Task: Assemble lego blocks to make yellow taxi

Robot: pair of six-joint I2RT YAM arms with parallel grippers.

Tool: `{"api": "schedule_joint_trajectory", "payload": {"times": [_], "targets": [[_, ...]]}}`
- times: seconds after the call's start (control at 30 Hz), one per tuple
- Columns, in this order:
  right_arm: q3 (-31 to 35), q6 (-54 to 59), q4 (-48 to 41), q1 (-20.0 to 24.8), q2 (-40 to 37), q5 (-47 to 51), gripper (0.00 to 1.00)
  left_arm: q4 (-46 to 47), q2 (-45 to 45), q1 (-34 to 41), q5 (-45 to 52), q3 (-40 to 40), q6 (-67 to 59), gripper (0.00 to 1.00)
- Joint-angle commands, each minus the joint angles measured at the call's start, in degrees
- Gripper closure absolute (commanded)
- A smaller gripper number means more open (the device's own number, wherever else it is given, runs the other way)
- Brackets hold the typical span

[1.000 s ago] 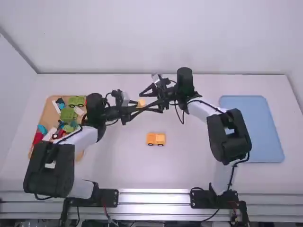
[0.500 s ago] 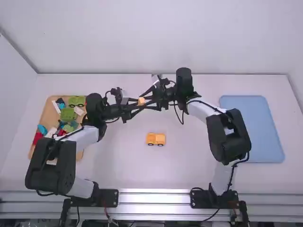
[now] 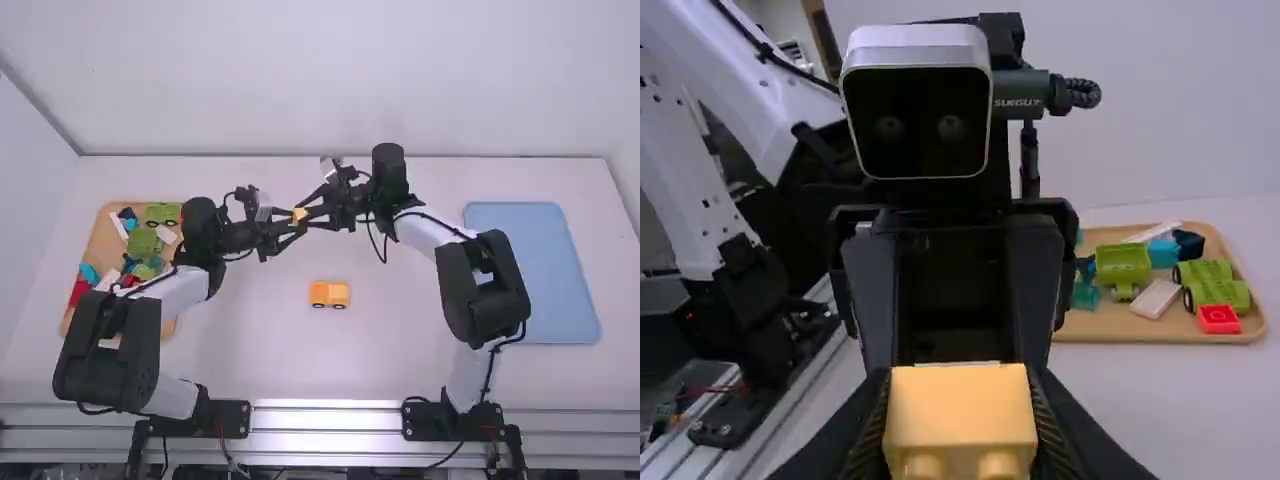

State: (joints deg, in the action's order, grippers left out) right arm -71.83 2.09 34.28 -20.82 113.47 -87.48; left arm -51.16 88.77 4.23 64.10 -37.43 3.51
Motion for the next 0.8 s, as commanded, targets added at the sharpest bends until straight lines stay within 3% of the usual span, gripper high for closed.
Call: {"api": "schedule_joint_trajectory", "payload": {"times": [0.0, 0.03, 0.07, 0.1, 0.27, 0.33, 0.47, 0.63, 0.77], "targets": [[-1.8, -0.2, 0.0, -0.6, 0.8, -1.5, 0.91, -0.2, 0.2, 0.3, -0.5, 0.2, -0.3, 0.34], [-1.8, -0.3, 0.0, -0.5, 0.8, -0.8, 0.92, -0.1, 0.2, 0.3, -0.5, 0.2, -0.3, 0.25], [-1.8, -0.4, 0.2, -0.5, 0.8, -0.1, 0.92, -0.1, 0.2, 0.3, -0.5, 0.2, -0.3, 0.07], [-1.7, -0.9, 0.8, -0.4, 0.8, 1.1, 0.92, 0.3, 0.2, 0.3, -0.5, 0.2, -0.3, 0.01], [-1.7, -3.7, 1.9, 0.6, 0.7, 7.9, 0.91, 4.1, 0.2, 0.3, -0.5, 0.2, -3.7, 0.01], [-1.7, -4.0, 0.4, 1.6, 0.7, 19.8, 0.92, 11.8, 0.2, 0.3, -4.8, 0.2, -7.7, 0.01], [-1.7, -6.4, -2.5, 2.9, 0.2, 27.9, 0.99, 19.6, 0.2, 0.3, -13.2, 0.2, -10.2, 0.01], [-3.3, -1.7, -16.6, 3.4, -2.1, 42.7, 0.94, 27.7, 0.1, 0.3, -31.2, 0.2, -11.9, 0.01], [-8.0, 3.8, -32.9, 0.6, -2.9, 56.3, 0.92, 31.1, -1.4, 0.3, -43.3, 0.2, -11.9, 0.01]]}}
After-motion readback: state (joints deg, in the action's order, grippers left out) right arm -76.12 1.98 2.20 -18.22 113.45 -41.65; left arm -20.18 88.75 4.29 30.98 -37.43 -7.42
